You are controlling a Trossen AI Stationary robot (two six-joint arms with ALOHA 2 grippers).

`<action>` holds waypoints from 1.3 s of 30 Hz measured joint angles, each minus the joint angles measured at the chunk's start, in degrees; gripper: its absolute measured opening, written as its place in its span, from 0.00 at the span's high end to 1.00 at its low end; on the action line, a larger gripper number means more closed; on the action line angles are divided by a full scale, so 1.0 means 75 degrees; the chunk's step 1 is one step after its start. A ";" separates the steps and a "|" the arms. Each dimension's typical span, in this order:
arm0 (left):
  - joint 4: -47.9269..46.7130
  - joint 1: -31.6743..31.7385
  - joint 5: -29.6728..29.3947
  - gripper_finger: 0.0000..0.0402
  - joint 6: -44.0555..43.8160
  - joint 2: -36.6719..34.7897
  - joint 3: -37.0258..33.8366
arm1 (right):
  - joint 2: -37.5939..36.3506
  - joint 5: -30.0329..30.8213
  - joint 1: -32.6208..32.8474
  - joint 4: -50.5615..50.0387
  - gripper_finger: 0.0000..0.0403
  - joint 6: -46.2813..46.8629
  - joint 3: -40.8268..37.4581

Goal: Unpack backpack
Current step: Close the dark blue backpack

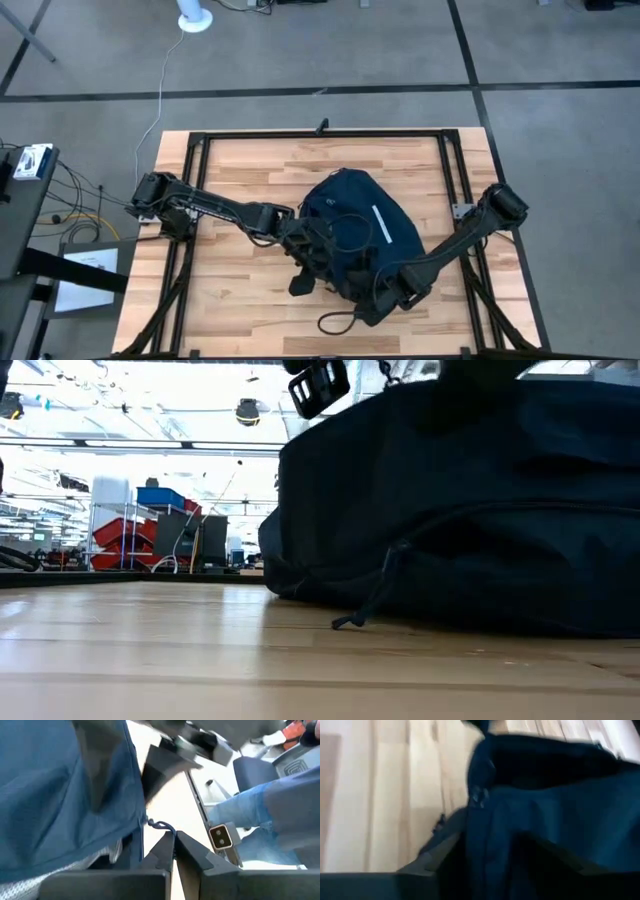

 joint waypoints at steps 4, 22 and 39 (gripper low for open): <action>-0.0342 0.0060 0.0136 1.00 0.0008 0.0000 0.0000 | 0.0000 -0.0064 0.0003 -0.0555 0.81 0.0450 0.0000; -0.2293 -0.0057 0.0116 1.00 0.0223 -0.0134 0.0064 | -0.0587 -0.0581 0.1009 -0.2657 1.00 0.2337 -0.0015; -0.1321 -0.0165 0.0423 1.00 -0.0577 -0.0143 -0.0034 | -0.0653 0.0177 0.0698 -0.1719 1.00 0.1932 -0.0009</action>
